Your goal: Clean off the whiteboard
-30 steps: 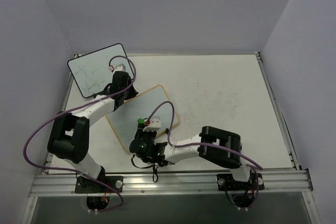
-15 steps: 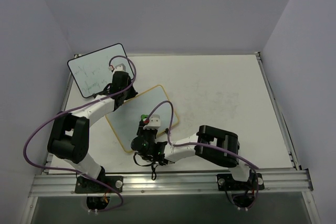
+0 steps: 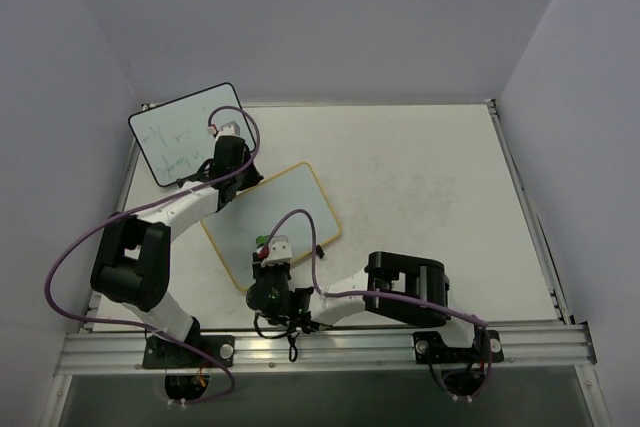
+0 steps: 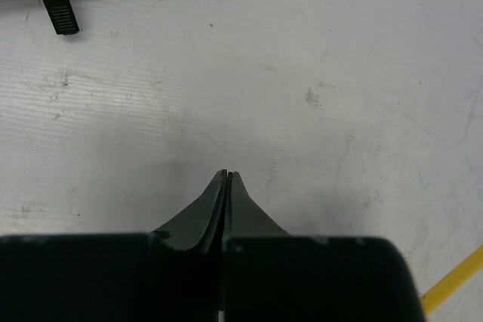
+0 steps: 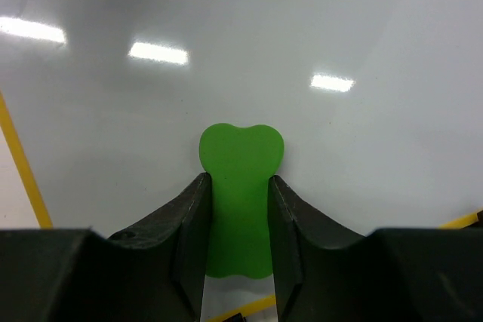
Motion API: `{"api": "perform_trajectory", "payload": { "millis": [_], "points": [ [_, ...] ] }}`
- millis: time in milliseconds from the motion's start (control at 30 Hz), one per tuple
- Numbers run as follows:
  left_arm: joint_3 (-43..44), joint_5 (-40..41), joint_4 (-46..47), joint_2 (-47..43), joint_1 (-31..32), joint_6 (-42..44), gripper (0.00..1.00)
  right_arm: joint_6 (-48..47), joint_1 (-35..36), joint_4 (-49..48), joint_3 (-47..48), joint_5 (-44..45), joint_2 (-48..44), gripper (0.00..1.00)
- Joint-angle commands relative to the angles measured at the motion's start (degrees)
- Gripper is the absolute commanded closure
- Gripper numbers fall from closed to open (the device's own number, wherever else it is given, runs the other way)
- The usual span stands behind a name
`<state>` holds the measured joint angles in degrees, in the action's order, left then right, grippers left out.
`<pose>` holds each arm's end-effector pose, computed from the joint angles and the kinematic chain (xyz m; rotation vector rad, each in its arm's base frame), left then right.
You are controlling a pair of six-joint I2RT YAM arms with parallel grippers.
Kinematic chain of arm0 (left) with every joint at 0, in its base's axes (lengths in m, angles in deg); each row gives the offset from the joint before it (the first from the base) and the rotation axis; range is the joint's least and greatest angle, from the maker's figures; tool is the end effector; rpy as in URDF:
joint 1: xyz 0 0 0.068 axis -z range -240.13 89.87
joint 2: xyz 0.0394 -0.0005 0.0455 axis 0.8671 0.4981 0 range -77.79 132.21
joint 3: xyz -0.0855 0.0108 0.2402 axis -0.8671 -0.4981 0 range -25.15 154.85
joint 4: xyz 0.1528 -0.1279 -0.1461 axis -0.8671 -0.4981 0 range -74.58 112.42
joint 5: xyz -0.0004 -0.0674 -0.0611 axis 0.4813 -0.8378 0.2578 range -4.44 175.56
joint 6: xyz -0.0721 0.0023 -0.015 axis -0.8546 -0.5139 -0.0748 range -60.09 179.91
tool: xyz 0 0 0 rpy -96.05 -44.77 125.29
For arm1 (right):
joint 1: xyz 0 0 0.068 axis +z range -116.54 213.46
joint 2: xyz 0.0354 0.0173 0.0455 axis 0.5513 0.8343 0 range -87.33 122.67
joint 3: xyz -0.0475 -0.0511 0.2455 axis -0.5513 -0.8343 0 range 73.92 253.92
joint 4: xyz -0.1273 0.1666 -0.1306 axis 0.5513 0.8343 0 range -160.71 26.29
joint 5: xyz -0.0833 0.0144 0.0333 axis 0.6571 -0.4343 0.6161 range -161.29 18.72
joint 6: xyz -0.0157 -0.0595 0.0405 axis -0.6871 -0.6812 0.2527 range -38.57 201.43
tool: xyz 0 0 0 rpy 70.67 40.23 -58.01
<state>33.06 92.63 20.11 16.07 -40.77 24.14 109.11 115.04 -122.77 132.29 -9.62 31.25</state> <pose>0.3466 -0.1138 0.1905 -0.3892 2.2218 -0.3858 0.1130 0.3935 0.1453 0.0118 1.6653 0.5346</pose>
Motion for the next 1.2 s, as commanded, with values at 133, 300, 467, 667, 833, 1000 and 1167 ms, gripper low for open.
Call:
{"api": "perform_trajectory", "payload": {
  "millis": [133, 300, 467, 667, 833, 1000, 1167],
  "points": [
    [-0.91, -2.59, -4.81, 1.59, 1.83, 0.88, 0.98, -6.67, 1.03, 4.87, -3.09, -15.35, 6.57, 1.0],
    [-0.56, -2.41, -5.34, 1.41, 1.83, 1.14, 0.98, -9.83, 1.65, 3.62, -1.86, -16.58, 7.62, 1.0],
    [-0.65, -2.5, -5.6, 1.15, 1.83, 1.32, 0.98, -11.25, 2.27, 4.41, 0.25, -16.76, 9.03, 1.0],
    [-1.09, -2.32, -5.6, 0.88, 1.83, 1.49, 0.98, -11.95, 2.0, 4.24, 1.05, -14.48, 8.59, 1.0],
    [-1.17, -2.32, -5.52, 1.14, 1.92, 1.58, 0.98, -9.14, -0.01, 5.21, -0.26, -12.1, 6.76, 1.0],
    [-1.26, -2.24, -5.43, 1.32, 2.09, 1.67, 0.98, -4.4, -3.62, 7.67, -2.47, -10.69, 3.76, 1.0],
    [-0.91, -2.24, -5.43, 1.67, 2.62, 1.58, 0.98, -0.62, -4.85, 12.23, -2.56, -7.44, 2.18, 1.0]
  ]
}}
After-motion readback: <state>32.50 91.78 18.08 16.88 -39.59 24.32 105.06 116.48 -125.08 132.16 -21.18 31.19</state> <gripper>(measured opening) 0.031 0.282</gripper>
